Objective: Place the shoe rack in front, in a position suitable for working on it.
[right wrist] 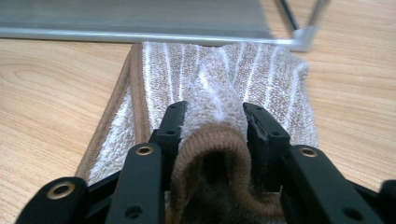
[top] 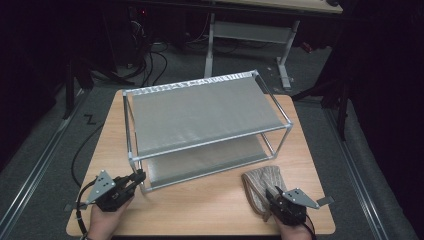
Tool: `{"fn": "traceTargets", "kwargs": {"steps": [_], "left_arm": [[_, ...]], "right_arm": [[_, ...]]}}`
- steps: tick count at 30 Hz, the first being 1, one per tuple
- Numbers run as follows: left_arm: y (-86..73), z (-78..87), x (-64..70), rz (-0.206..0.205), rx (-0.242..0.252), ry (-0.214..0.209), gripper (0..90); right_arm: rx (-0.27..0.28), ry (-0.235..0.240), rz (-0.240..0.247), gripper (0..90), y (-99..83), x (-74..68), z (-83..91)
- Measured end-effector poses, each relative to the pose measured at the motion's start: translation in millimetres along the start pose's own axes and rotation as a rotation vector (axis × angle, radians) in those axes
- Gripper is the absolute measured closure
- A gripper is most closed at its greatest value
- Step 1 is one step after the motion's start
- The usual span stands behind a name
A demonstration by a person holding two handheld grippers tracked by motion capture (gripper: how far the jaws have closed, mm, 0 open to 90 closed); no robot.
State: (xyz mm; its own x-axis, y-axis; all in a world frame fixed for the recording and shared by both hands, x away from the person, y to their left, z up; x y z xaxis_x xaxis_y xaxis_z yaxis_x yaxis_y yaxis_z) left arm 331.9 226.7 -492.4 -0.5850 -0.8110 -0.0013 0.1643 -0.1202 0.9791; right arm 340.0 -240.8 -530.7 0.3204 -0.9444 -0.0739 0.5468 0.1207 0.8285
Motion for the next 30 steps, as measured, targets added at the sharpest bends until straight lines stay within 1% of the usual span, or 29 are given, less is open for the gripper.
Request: {"fn": "traceTargets", "kwargs": {"steps": [1,2,3,4,5,6,8,10,11,13,14,16,19,20,22,24,26,28,30], "left_arm": [[0.3,2.2,-4.0,-0.012,-0.007,0.02,78.1],[-0.1,3.9,-7.7,-0.039,-0.017,0.04,78.3],[-0.7,5.0,-11.3,-0.05,-0.025,0.055,78.4],[-0.9,5.6,-14.8,-0.042,-0.025,0.066,78.4],[-0.8,5.8,-17.5,-0.024,-0.023,0.075,78.4],[-0.9,5.8,-19.4,-0.015,-0.023,0.081,77.9],[-1.5,4.7,-19.7,-0.005,-0.023,0.084,75.1],[-2.1,2.9,-18.1,-0.014,-0.032,0.087,70.4],[-1.9,2.0,-17.4,-0.011,-0.033,0.091,67.1],[-1.4,1.0,-17.1,-0.007,-0.033,0.101,60.7],[-1.3,1.0,-17.1,-0.008,-0.032,0.106,58.9],[-1.2,1.3,-17.2,-0.003,-0.027,0.106,58.0],[-1.1,1.9,-16.6,-0.002,-0.022,0.103,57.3],[-0.9,2.1,-16.6,-0.003,-0.021,0.104,57.3],[-0.7,2.8,-17.0,0.001,-0.017,0.104,57.3],[-1.8,3.0,-17.1,-0.001,-0.022,0.101,57.3],[-2.6,2.6,-16.9,0.001,-0.026,0.096,57.3],[-3.1,2.1,-16.0,0.003,-0.029,0.09,57.3],[-3.4,1.4,-13.8,-0.003,-0.033,0.082,57.3]], "right_arm": [[0.004,0.0,-0.005,58.0,0.7,0.0,0.6],[0.008,0.003,-0.01,56.2,1.3,-0.2,1.3],[0.008,-0.002,-0.016,54.0,1.7,-0.1,2.6],[0.01,0.005,-0.02,51.2,2.4,-0.3,3.9],[0.013,0.002,-0.025,48.1,3.2,-0.2,5.2],[0.015,0.007,-0.029,44.1,4.2,-0.2,6.3],[0.031,0.007,-0.038,37.6,7.7,0.0,9.4],[0.046,-0.003,-0.042,32.6,13.6,0.5,12.2],[0.05,-0.007,-0.04,30.5,17.2,0.9,12.9],[0.043,-0.016,-0.034,29.1,24.0,1.3,11.7],[0.037,-0.017,-0.033,28.8,27.8,1.3,9.7],[0.003,-0.012,-0.026,28.0,35.3,0.7,2.9],[-0.021,-0.019,0.011,33.0,44.9,-2.3,-9.1],[-0.032,-0.023,0.015,35.1,45.9,-2.8,-14.1],[-0.077,-0.012,0.011,37.3,42.5,-4.5,-23.7],[-0.136,-0.019,0.039,37.2,35.3,-6.0,-31.8],[-0.192,-0.033,0.055,33.2,29.0,-4.7,-35.7],[-0.254,-0.038,0.04,25.8,23.3,-1.8,-36.2],[-0.302,-0.026,0.026,20.4,18.2,0.8,-34.2]]}}
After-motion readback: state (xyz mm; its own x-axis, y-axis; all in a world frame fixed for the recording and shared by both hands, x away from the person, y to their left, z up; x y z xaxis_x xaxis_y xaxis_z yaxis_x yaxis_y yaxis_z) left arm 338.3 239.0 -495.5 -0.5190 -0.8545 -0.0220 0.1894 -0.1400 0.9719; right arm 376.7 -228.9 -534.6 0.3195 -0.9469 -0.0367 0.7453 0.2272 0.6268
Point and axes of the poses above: each handheld gripper's, and its own axes: z roughly backward along the jaws, y roughly out of its top, x roughly to its right, the point moved 7 cm from there along -z, roughly forward along the jaws, and after that the axes turned 7 degrees about -z, right-handed, at the moved point
